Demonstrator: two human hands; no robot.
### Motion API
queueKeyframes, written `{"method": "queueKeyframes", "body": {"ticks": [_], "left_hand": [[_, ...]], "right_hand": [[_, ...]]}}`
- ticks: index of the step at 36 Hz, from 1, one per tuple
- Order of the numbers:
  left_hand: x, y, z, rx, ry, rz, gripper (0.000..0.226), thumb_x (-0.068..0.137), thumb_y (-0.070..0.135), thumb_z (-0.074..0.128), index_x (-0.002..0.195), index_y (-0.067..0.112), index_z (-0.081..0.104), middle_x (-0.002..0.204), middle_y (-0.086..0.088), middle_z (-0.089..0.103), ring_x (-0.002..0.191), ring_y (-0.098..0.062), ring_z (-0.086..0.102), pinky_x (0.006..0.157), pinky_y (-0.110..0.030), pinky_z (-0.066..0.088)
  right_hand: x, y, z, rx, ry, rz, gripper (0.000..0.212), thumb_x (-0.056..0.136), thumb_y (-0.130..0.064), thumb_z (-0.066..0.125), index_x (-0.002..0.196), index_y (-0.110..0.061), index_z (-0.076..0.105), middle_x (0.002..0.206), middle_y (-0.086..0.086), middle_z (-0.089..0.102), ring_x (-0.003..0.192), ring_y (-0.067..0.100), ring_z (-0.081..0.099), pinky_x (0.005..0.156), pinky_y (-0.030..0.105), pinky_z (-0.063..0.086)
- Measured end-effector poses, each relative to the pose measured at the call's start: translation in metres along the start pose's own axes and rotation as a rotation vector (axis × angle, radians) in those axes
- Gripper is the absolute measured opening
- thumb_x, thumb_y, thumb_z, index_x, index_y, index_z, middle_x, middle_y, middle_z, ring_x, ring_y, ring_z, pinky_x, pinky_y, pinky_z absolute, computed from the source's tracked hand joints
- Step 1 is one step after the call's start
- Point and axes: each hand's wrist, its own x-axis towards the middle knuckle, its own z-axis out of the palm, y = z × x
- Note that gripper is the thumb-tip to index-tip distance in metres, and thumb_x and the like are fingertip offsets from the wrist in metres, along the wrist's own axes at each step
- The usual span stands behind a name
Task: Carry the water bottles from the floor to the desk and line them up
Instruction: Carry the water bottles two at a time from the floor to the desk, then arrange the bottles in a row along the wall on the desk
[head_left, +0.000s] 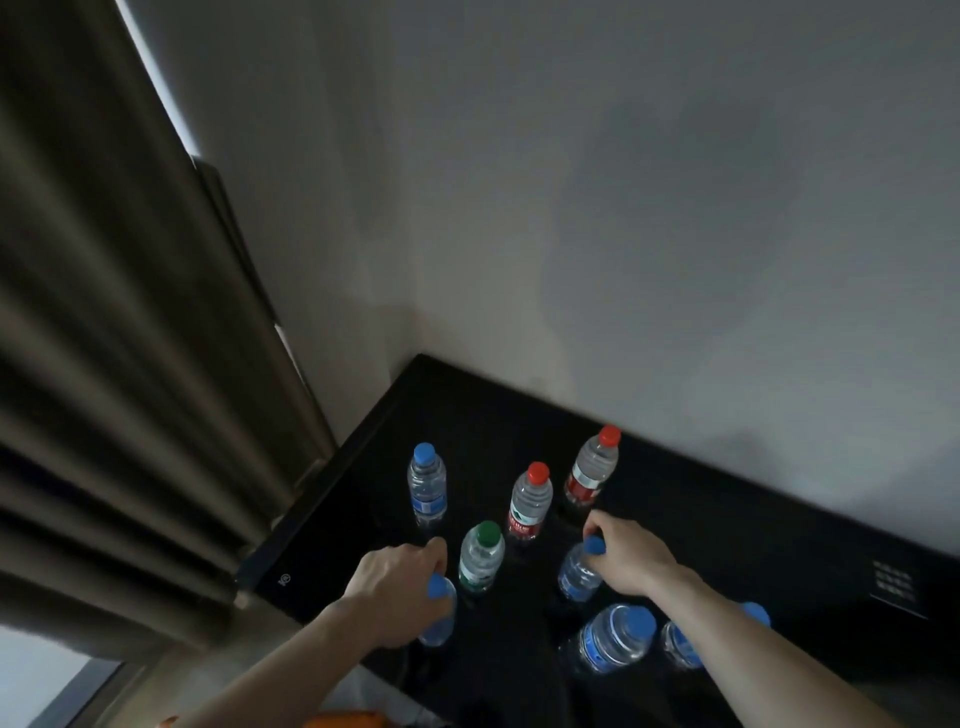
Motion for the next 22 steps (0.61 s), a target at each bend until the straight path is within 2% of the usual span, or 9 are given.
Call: {"method": "queueKeyframes", "body": {"ticks": [5,10,14,18,22], "left_hand": [[0.001,-0.002,-0.007,0.068,-0.010,-0.007,0.023,0.082,0.051,0.052,0.093,0.032,0.043,0.081,0.008,0.061,0.074,-0.014,0.061,0.065,-0.030,0.046],[0.001,0.000,-0.015,0.102,-0.012,-0.034,0.034,0.079,0.057,0.054,0.098,0.029,0.047,0.079,0.009,0.057,0.070,-0.013,0.055,0.060,-0.028,0.039],[0.003,-0.002,-0.030,0.101,-0.022,-0.071,0.057,0.076,0.074,0.054,0.114,0.032,0.050,0.083,0.013,0.056,0.075,-0.010,0.055,0.061,-0.027,0.037],[0.024,-0.016,-0.066,0.026,0.121,-0.146,0.046,0.078,0.079,0.053,0.102,0.041,0.048,0.080,0.012,0.059,0.073,-0.007,0.058,0.061,-0.027,0.041],[0.059,-0.027,-0.100,0.073,0.226,-0.213,0.049,0.089,0.069,0.052,0.117,0.030,0.050,0.084,0.011,0.059,0.069,-0.007,0.054,0.059,-0.026,0.039]], "right_hand": [[0.003,0.005,0.003,-0.017,-0.047,-0.020,0.016,0.096,-0.035,0.065,0.105,-0.031,0.052,0.098,-0.007,0.061,0.080,0.008,0.062,0.060,0.022,0.042],[0.008,0.008,-0.001,-0.026,-0.102,-0.022,0.021,0.096,-0.035,0.065,0.112,-0.031,0.053,0.101,-0.006,0.061,0.086,0.010,0.064,0.073,0.026,0.055],[0.008,0.008,-0.009,-0.090,-0.144,-0.004,0.027,0.095,-0.042,0.065,0.116,-0.030,0.053,0.102,-0.008,0.058,0.089,0.010,0.062,0.069,0.024,0.047],[0.010,0.003,-0.028,-0.181,-0.152,0.021,0.042,0.094,-0.051,0.063,0.126,-0.026,0.054,0.110,-0.006,0.057,0.098,0.014,0.061,0.075,0.027,0.046],[0.018,-0.017,-0.045,-0.071,-0.001,-0.024,0.045,0.094,-0.051,0.065,0.130,-0.025,0.055,0.114,-0.005,0.060,0.093,0.012,0.059,0.077,0.028,0.047]]}}
